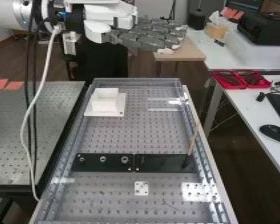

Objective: Grab the drill bit and place it in the clear container

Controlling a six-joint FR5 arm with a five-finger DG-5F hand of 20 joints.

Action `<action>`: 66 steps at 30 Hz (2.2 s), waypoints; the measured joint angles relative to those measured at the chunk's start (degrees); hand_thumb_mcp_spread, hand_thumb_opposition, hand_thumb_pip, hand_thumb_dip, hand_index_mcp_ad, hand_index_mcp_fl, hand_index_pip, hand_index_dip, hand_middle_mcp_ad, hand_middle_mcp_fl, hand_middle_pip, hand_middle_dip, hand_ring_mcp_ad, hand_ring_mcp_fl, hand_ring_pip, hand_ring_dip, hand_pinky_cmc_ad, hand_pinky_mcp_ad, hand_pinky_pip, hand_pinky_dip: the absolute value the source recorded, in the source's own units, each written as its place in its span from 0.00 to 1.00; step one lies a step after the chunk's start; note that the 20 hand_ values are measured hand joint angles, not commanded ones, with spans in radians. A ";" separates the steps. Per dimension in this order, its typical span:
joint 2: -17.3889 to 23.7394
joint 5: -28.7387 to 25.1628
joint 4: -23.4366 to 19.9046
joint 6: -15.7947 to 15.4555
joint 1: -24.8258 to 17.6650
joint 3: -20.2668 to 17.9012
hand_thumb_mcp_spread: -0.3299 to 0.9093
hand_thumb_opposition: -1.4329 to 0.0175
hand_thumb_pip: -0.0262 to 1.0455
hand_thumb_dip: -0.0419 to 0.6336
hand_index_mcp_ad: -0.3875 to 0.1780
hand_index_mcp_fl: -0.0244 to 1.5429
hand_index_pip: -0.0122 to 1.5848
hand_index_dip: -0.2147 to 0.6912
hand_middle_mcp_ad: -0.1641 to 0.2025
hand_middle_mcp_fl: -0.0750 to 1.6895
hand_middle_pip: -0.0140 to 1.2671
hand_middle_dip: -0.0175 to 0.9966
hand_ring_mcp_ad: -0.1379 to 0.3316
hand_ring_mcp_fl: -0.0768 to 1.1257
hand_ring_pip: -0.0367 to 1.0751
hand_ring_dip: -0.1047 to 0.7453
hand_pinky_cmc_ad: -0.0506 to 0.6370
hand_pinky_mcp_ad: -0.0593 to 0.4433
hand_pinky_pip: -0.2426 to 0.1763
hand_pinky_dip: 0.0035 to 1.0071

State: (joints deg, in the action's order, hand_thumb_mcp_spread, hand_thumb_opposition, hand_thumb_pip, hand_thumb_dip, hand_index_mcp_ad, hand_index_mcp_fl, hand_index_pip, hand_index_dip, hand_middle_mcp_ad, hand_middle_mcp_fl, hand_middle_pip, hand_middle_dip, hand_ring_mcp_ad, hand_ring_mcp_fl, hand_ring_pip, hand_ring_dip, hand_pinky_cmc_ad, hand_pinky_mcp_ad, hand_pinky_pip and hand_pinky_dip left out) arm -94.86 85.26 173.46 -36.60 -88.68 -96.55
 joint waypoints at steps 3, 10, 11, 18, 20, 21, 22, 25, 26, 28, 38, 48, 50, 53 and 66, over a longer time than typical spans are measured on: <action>-0.68 -1.63 -2.86 0.08 0.14 -2.24 0.27 0.94 0.04 0.06 0.70 0.01 0.01 0.25 0.58 0.05 0.03 0.04 0.54 0.08 0.04 0.11 0.16 0.22 0.55 0.02; -2.47 -3.99 -9.61 2.68 0.69 -6.79 0.37 0.60 0.20 0.07 0.78 0.02 0.04 0.23 0.60 0.04 0.10 0.03 0.62 0.07 0.09 0.10 0.38 0.29 0.48 0.10; -2.86 -4.38 -10.69 3.27 0.81 -7.47 0.38 0.57 0.23 0.07 0.79 0.02 0.04 0.23 0.61 0.04 0.12 0.03 0.65 0.07 0.09 0.10 0.40 0.32 0.46 0.10; -5.03 -6.62 -14.97 6.11 1.34 -10.23 0.41 0.52 0.28 0.07 0.84 0.02 0.04 0.24 0.70 0.04 0.11 0.03 0.71 0.06 0.09 0.10 0.48 0.38 0.35 0.13; -5.59 -6.83 -15.33 6.63 1.47 -10.50 0.42 0.51 0.29 0.07 0.84 0.02 0.04 0.26 0.70 0.04 0.12 0.03 0.71 0.06 0.09 0.10 0.48 0.39 0.34 0.13; -5.83 -7.01 -15.66 6.98 1.52 -10.67 0.43 0.51 0.29 0.07 0.84 0.02 0.04 0.26 0.70 0.04 0.12 0.03 0.72 0.06 0.09 0.10 0.48 0.39 0.33 0.13; -6.07 -7.22 -16.11 7.36 1.56 -10.89 0.43 0.50 0.29 0.07 0.84 0.02 0.04 0.28 0.70 0.04 0.11 0.03 0.72 0.06 0.09 0.10 0.48 0.39 0.32 0.13; -6.66 -7.64 -17.80 7.95 1.63 -11.61 0.45 0.50 0.32 0.07 0.84 0.02 0.05 0.30 0.70 0.04 0.11 0.03 0.74 0.06 0.09 0.10 0.48 0.39 0.32 0.13; -6.92 -7.87 -18.42 8.20 1.64 -11.89 0.46 0.50 0.33 0.07 0.84 0.03 0.04 0.29 0.70 0.04 0.11 0.03 0.74 0.06 0.09 0.10 0.48 0.39 0.33 0.14; -7.46 -8.20 -19.56 8.78 1.70 -12.29 0.49 0.47 0.36 0.09 0.84 0.04 0.05 0.33 0.70 0.04 0.11 0.03 0.75 0.06 0.09 0.10 0.51 0.41 0.33 0.14; -11.07 -10.05 -23.48 10.89 1.90 -12.65 0.52 0.45 0.53 0.26 0.83 0.07 0.07 0.43 0.70 0.04 0.11 0.03 0.75 0.05 0.09 0.10 0.55 0.42 0.28 0.13; -14.58 -10.86 -27.54 11.91 2.20 -11.90 0.55 0.45 0.55 0.34 0.76 0.19 0.32 0.43 0.70 0.04 0.12 0.06 0.75 0.05 0.09 0.10 0.57 0.42 0.29 0.14; -15.16 -10.84 -27.81 11.91 2.27 -11.64 0.56 0.43 0.55 0.34 0.75 0.22 0.37 0.41 0.70 0.04 0.11 0.06 0.75 0.05 0.09 0.10 0.57 0.42 0.29 0.14; -16.10 -10.73 -28.02 11.85 2.41 -11.12 0.58 0.42 0.55 0.37 0.71 0.23 0.44 0.39 0.70 0.04 0.12 0.08 0.75 0.05 0.09 0.10 0.57 0.42 0.29 0.14; -19.69 -11.64 -30.00 11.32 2.98 -9.04 0.63 0.40 0.55 0.42 0.68 0.18 0.64 0.39 0.66 0.09 0.12 0.13 0.75 0.05 0.09 0.10 0.57 0.42 0.29 0.14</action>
State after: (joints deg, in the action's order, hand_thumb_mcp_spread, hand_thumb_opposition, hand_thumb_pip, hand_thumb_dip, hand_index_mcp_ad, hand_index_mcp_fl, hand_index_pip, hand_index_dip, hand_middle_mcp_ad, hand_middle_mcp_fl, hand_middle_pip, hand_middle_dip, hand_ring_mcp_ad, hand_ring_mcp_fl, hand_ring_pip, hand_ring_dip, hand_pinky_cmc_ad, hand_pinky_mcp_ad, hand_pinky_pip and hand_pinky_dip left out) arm -114.55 73.62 143.45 -25.28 -85.70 -105.58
